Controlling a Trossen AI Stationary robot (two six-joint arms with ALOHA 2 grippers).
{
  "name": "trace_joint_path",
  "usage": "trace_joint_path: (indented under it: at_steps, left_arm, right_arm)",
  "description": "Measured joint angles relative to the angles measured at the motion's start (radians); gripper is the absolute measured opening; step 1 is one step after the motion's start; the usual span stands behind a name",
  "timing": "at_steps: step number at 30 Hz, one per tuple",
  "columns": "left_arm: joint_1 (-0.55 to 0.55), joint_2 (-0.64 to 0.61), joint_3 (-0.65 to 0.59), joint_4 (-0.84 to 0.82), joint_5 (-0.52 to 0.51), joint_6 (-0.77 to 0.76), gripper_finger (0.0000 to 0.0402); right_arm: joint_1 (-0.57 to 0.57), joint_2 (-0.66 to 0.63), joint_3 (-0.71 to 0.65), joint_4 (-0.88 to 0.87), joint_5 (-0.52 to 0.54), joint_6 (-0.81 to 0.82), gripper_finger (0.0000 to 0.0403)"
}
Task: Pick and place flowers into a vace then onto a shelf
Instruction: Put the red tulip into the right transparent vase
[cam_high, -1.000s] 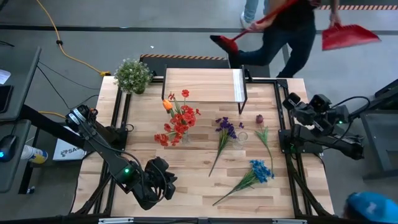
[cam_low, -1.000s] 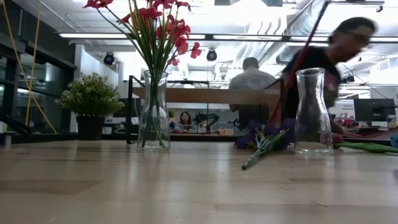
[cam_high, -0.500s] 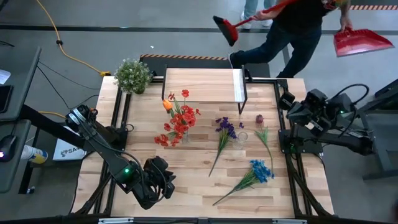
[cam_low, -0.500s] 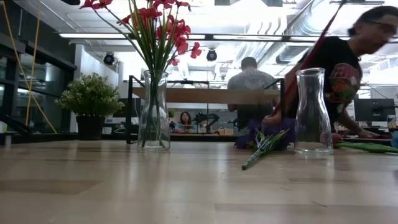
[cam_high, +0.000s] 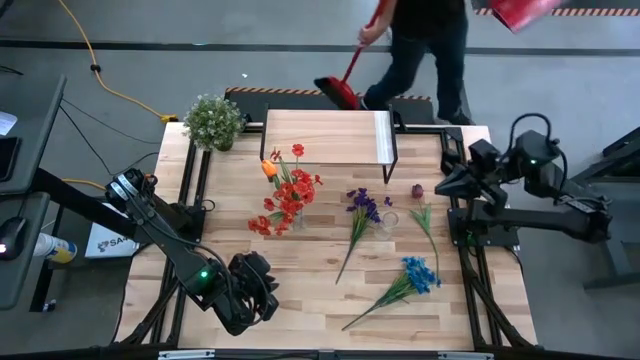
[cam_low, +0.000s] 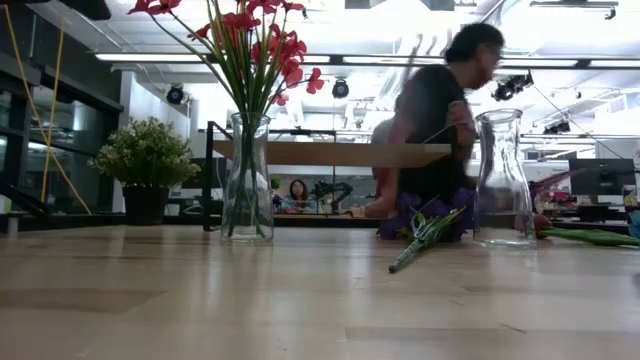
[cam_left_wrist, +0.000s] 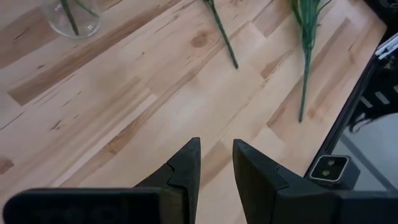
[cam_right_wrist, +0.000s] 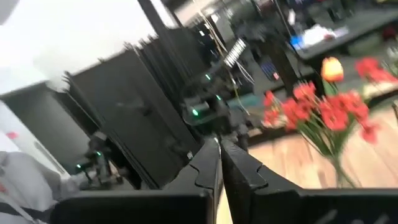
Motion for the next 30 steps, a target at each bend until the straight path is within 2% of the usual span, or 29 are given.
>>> trace_joint_path:
  at_steps: [12,22,30]
  left_arm:
    - [0.000,0.000,0.000,-0.014,0.053,0.000,0.0129]
    - [0.000,0.000,0.000,-0.034,0.055,0.024,0.0129]
    - [0.000,0.000,0.000,-0.036,0.055,0.023,0.0129]
  right_arm:
    - [0.000,0.081,0.094,-0.457,0.153,-0.056,0.0012]
    - [0.000,0.095,0.093,-0.873,0.361,-0.030,0.0012]
    - [0.000,0.099,0.029,-0.928,0.362,0.017,0.0012]
